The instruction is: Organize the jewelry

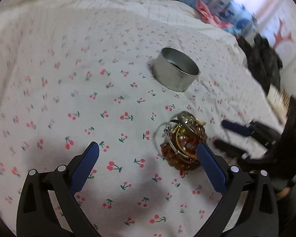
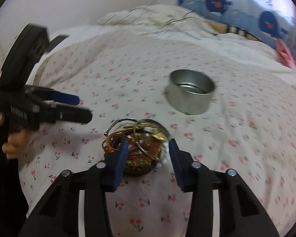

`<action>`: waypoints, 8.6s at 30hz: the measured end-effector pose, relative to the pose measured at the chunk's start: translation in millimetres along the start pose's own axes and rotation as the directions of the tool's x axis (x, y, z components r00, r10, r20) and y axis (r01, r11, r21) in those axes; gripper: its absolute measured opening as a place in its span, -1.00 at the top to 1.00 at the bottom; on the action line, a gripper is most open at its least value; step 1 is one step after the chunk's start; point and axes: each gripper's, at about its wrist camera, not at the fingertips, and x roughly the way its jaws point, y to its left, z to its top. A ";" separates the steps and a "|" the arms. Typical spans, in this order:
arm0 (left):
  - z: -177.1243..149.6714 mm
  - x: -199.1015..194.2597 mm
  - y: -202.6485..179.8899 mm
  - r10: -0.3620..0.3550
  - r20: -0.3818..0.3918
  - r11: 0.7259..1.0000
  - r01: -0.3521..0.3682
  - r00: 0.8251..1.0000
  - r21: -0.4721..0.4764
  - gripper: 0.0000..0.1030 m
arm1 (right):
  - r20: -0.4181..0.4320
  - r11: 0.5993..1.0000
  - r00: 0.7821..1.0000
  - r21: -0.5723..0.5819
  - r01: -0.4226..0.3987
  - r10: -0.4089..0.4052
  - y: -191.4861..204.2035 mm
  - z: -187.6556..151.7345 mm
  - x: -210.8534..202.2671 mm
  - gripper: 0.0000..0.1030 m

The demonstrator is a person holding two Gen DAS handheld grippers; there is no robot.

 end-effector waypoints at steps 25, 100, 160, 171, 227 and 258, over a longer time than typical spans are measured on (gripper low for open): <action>20.0 68.5 -14.4 -0.253 -0.146 0.960 0.229 0.956 -0.161 -0.85 | 0.059 0.952 0.984 0.248 -0.176 0.167 -64.2 15.0 5.3 0.99; 33.1 18.1 -39.3 -0.393 0.002 0.918 0.392 0.920 0.057 0.94 | -0.055 0.938 0.971 0.280 -0.207 0.231 -75.0 -2.4 6.7 0.73; 115.4 35.5 -34.3 0.271 0.259 0.951 -0.299 0.927 0.075 -0.74 | 0.201 0.971 0.980 0.233 -0.060 0.012 -88.3 100.5 30.7 0.85; 109.2 29.9 -52.0 0.290 0.303 0.934 -0.337 0.908 0.117 -0.82 | 0.101 0.956 0.994 0.283 -0.072 0.045 -99.7 85.1 63.8 0.11; 53.0 87.1 -30.8 -0.167 -0.289 0.977 0.199 0.943 0.082 -0.41 | -0.069 0.968 0.988 0.221 -0.122 0.140 -55.9 0.4 17.4 0.42; 58.7 64.8 -23.0 -0.196 -0.214 0.971 0.220 0.957 0.094 0.90 | -0.023 0.934 0.992 0.339 -0.112 0.127 -83.7 0.4 15.1 0.95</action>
